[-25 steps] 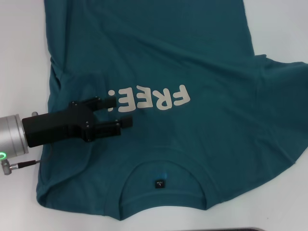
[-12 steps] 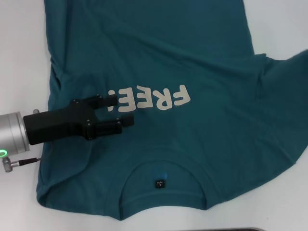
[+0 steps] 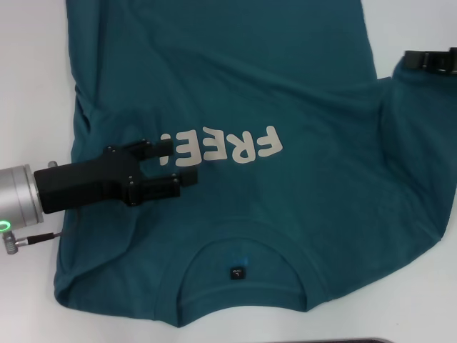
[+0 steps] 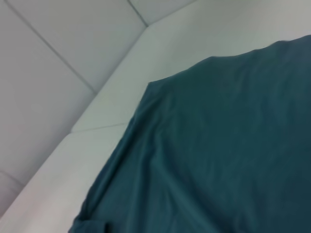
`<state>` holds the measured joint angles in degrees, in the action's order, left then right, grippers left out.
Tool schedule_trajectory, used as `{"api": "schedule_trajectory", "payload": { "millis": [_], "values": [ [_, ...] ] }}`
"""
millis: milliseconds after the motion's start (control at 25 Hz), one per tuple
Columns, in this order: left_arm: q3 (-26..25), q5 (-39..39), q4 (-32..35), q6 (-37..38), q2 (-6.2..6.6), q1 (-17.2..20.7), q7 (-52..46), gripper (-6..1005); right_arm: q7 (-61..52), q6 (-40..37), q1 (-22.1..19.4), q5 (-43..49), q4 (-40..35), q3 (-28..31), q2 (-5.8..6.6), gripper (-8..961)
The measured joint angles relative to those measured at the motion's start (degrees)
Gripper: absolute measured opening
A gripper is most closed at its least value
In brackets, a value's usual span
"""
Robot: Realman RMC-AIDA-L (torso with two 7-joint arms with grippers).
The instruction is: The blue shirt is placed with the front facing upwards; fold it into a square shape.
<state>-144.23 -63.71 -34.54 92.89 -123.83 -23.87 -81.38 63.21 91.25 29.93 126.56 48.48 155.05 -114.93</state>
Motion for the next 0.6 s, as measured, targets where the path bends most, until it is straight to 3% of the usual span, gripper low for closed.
{"api": "schedule_trajectory", "payload": {
  "millis": [200, 600],
  "values": [
    [0.0, -0.06, 0.0, -0.3, 0.0, -0.07, 0.0, 875, 0.05, -1.82, 1.46, 0.0, -0.85, -2.88, -1.36, 45],
    [0.0, -0.21, 0.0, -0.47, 0.02, -0.14, 0.0, 874, 0.94, -7.89, 4.72, -0.4, -5.57, -7.78, -2.52, 49]
  ]
}}
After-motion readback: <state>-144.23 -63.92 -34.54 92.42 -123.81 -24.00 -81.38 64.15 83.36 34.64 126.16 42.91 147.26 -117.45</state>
